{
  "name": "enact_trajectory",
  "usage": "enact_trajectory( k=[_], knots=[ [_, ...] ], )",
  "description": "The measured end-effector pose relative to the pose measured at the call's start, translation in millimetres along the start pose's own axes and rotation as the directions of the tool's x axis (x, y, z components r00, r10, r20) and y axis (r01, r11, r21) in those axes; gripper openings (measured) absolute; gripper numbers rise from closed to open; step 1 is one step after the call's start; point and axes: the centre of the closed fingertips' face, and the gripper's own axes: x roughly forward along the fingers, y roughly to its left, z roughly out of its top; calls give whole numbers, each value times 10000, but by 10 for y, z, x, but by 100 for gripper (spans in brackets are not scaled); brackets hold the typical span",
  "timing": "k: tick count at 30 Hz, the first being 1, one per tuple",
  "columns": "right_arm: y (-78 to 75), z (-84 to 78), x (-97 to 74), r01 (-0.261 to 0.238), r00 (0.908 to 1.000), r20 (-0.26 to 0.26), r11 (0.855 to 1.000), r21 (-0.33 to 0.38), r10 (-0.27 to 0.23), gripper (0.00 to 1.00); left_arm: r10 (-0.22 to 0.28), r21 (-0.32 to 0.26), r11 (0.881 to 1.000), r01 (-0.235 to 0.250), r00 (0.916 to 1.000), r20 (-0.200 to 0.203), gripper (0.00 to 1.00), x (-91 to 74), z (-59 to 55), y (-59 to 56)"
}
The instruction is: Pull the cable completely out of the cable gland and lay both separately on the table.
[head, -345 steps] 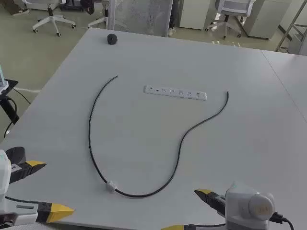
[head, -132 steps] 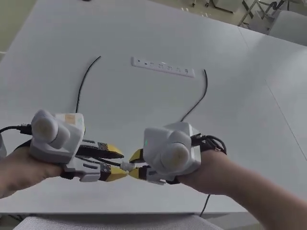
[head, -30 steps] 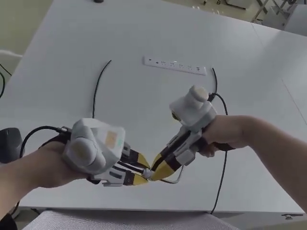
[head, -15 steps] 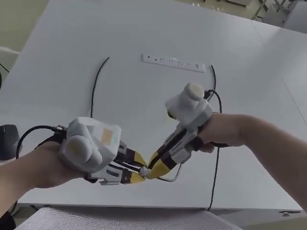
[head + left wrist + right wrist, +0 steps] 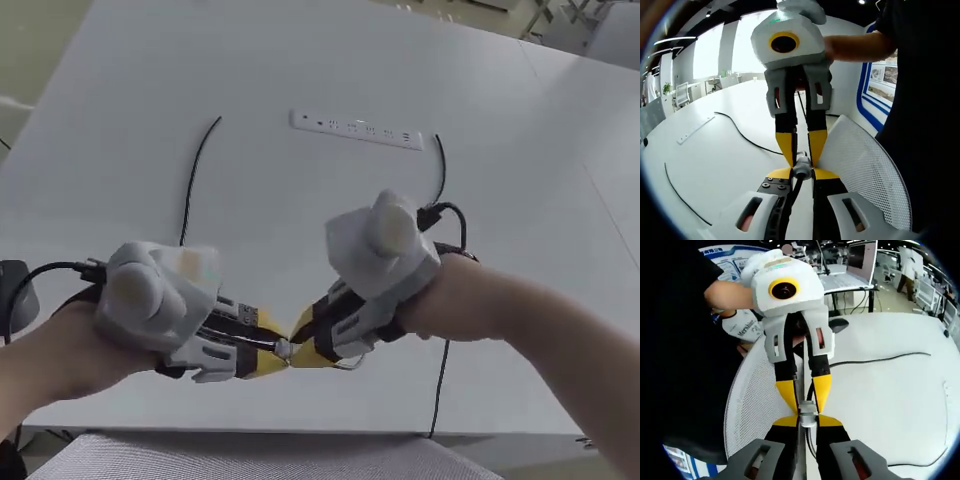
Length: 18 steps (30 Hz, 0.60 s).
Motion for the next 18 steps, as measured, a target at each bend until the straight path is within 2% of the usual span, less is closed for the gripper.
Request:
enact_trajectory(
  k=[1,3,4,5,8,9,11,12,13,16,17,18],
  knots=[
    [7,5,-2,237,9997,15,9996,-129,-237,6,-15,-117,9999,16,10000,21,14,-1,-2,-5],
    [19,19,-18,1022,9948,52,9926,-650,-1021,5,-10,-244,9997,13,10000,93,14,-5,-14,-6],
    [31,12,-17,1187,9929,37,9892,-854,-1188,5,-19,-644,9979,34,9997,229,14,-9,-1,-20],
    [60,1,-14,1354,9907,-44,9875,-804,-1361,5,-80,-553,9984,95,9996,270,14,-7,5,-27],
    [72,-21,1,1914,9805,-183,9721,-1355,-1956,6,-117,-677,9976,134,9996,259,15,10,-1,-66],
    [95,-29,12,1926,9802,-214,9724,-1320,-1971,6,-150,-674,9976,165,9996,235,15,17,-6,-74],
    [81,-37,11,2211,9736,-248,9645,-1447,-2269,6,-116,-727,9973,132,9997,214,15,29,-13,-74],
    [47,-25,4,2586,9640,-149,9495,-1774,-2653,6,-44,-872,9962,63,9998,211,15,26,-18,-62],
    [39,-13,0,2775,9587,-74,9404,-1966,-2844,6,-7,-974,9952,29,9997,227,15,16,-17,-44],
    [-23,32,-33,3662,9279,239,8977,-2451,-3720,6,219,-1227,9923,-175,9991,353,15,-28,11,15],
    [-10,38,-28,3806,9226,320,8940,-2364,-3844,6,199,-1285,9916,-152,9992,347,15,-41,18,16],
    [-23,49,-35,4022,9132,400,8809,-2495,-4056,7,232,-1247,9920,-185,9991,364,15,-43,26,12]
  ],
)
